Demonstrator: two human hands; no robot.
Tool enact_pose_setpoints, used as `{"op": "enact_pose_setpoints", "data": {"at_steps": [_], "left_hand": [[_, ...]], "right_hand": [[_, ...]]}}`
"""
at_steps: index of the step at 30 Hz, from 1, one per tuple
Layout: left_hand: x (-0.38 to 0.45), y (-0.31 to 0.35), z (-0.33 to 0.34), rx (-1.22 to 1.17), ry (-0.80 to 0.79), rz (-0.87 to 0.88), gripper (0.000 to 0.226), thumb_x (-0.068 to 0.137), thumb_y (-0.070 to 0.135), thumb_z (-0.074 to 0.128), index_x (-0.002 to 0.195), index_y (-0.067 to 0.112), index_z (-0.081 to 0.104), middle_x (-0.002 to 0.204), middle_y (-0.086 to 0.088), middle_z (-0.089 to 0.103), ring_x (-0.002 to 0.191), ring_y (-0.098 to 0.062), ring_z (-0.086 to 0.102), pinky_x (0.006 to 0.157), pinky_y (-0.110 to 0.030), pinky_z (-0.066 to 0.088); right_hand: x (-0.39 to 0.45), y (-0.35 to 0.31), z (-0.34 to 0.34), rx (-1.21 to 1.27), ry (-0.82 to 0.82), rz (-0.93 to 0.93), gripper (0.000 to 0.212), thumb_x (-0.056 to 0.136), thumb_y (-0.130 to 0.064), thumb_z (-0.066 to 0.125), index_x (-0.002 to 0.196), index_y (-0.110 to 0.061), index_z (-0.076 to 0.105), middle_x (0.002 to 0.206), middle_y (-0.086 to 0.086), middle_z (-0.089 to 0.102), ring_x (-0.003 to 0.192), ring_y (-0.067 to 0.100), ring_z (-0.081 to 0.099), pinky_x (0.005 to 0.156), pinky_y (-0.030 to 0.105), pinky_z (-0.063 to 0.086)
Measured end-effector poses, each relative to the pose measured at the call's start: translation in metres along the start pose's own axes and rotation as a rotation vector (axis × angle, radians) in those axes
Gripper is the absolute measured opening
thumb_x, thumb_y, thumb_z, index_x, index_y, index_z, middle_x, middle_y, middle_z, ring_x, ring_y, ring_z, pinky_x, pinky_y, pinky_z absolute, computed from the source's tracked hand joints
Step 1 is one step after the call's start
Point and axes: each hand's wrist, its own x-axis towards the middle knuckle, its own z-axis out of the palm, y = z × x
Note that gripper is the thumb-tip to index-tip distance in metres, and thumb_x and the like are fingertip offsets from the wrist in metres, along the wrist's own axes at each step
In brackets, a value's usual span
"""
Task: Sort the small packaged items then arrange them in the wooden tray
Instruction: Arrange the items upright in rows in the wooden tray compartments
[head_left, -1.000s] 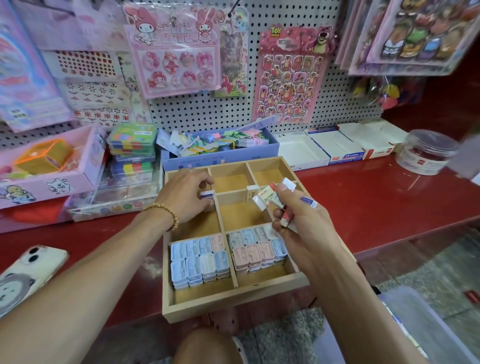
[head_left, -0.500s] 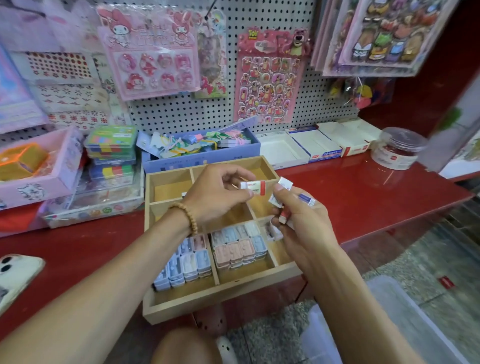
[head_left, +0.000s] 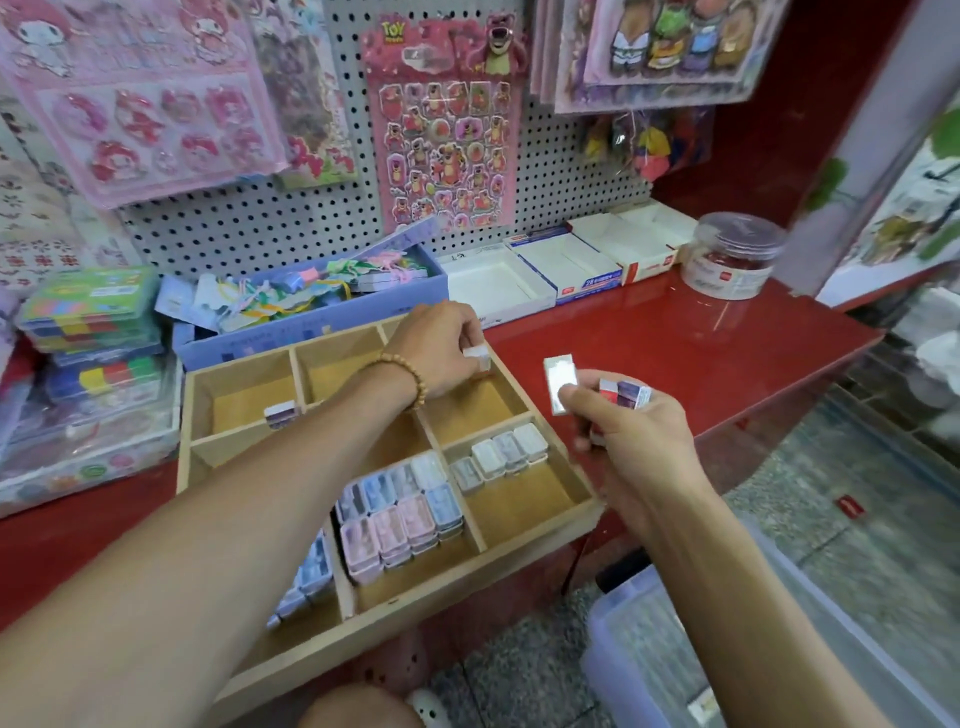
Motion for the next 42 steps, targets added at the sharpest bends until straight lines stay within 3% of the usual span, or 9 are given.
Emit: {"op": "enact_pose_setpoints", "data": {"at_steps": [12,15,19,24,28,31,34,37,42], "left_hand": [[0.013,-0.006,0.013,0.177,-0.017,0.091,0.024,0.081,0.037,0.071,0.098,0.024,0.06,0.095,0.004,0.06,0.091,-0.016,0.055,0.077,-0.034,0.05],[0.004,0.009,-0.002,-0.13,0.077,0.074,0.017,0.091,0.033,0.062,0.093,0.018,0.068,0.085,0.006,0.065,0.081,-0.01,0.06,0.073,-0.026,0.048],[-0.014,0.027,-0.031,-0.569,-0.196,0.034,0.02,0.095,0.019,0.059,0.097,0.005,0.072,0.073,0.003,0.07,0.063,-0.011,0.067,0.054,-0.02,0.048],[-0.026,0.019,-0.061,-0.72,-0.286,0.041,0.015,0.089,0.006,0.065,0.101,0.01,0.073,0.084,-0.012,0.072,0.065,-0.016,0.067,0.054,-0.021,0.054],[-0.033,0.01,-0.074,-0.654,-0.326,0.061,0.024,0.086,-0.001,0.067,0.108,0.007,0.07,0.074,-0.005,0.069,0.062,-0.012,0.067,0.061,-0.022,0.057],[-0.032,-0.006,-0.079,-0.635,-0.261,0.002,0.024,0.087,-0.003,0.066,0.11,0.004,0.069,0.07,-0.004,0.064,0.064,-0.015,0.068,0.065,-0.025,0.06],[-0.024,-0.027,-0.079,-0.44,-0.166,-0.029,0.015,0.088,0.004,0.067,0.101,0.011,0.071,0.076,-0.006,0.066,0.068,-0.012,0.069,0.064,-0.024,0.059],[-0.008,-0.041,-0.067,-0.268,-0.079,-0.027,0.012,0.085,0.01,0.071,0.092,0.019,0.069,0.078,-0.004,0.064,0.069,-0.014,0.061,0.067,-0.03,0.055],[0.027,-0.049,-0.032,-0.068,-0.028,-0.032,0.015,0.082,0.014,0.074,0.096,0.018,0.07,0.089,-0.003,0.068,0.086,-0.019,0.063,0.081,-0.034,0.053]], "right_hand": [[0.008,0.003,-0.015,-0.065,-0.05,-0.074,0.009,0.083,-0.001,0.076,0.09,-0.004,0.071,0.061,0.009,0.062,0.047,0.014,0.048,0.043,0.024,0.039],[0.008,0.0,-0.009,-0.054,-0.066,-0.071,0.009,0.082,-0.002,0.076,0.086,-0.006,0.07,0.058,0.006,0.059,0.048,0.015,0.045,0.044,0.025,0.038],[0.008,-0.005,0.008,-0.018,-0.097,-0.066,0.009,0.082,-0.002,0.077,0.086,-0.007,0.07,0.059,0.007,0.058,0.05,0.015,0.044,0.048,0.028,0.038],[0.005,-0.008,0.03,-0.014,-0.15,-0.098,0.013,0.08,0.001,0.077,0.081,-0.009,0.069,0.059,0.005,0.057,0.048,0.012,0.046,0.046,0.024,0.038],[0.004,-0.006,0.045,0.005,-0.173,-0.127,0.011,0.081,-0.003,0.078,0.087,-0.003,0.069,0.06,0.006,0.057,0.047,0.012,0.044,0.045,0.022,0.036],[0.005,-0.006,0.052,0.101,-0.156,0.002,0.014,0.088,-0.017,0.074,0.085,-0.006,0.066,0.067,0.006,0.056,0.056,0.012,0.046,0.051,0.023,0.037],[0.009,-0.01,0.047,0.319,-0.109,0.198,0.007,0.094,-0.005,0.061,0.087,-0.005,0.06,0.075,0.009,0.059,0.064,0.015,0.053,0.061,0.027,0.041],[0.013,-0.013,0.041,0.436,-0.097,0.223,0.01,0.092,0.007,0.049,0.098,0.004,0.057,0.079,0.015,0.061,0.069,0.02,0.059,0.069,0.031,0.048],[0.02,-0.013,0.028,0.178,-0.12,0.142,0.009,0.095,0.0,0.061,0.104,0.001,0.063,0.087,0.016,0.072,0.081,0.023,0.074,0.079,0.032,0.062]]}}
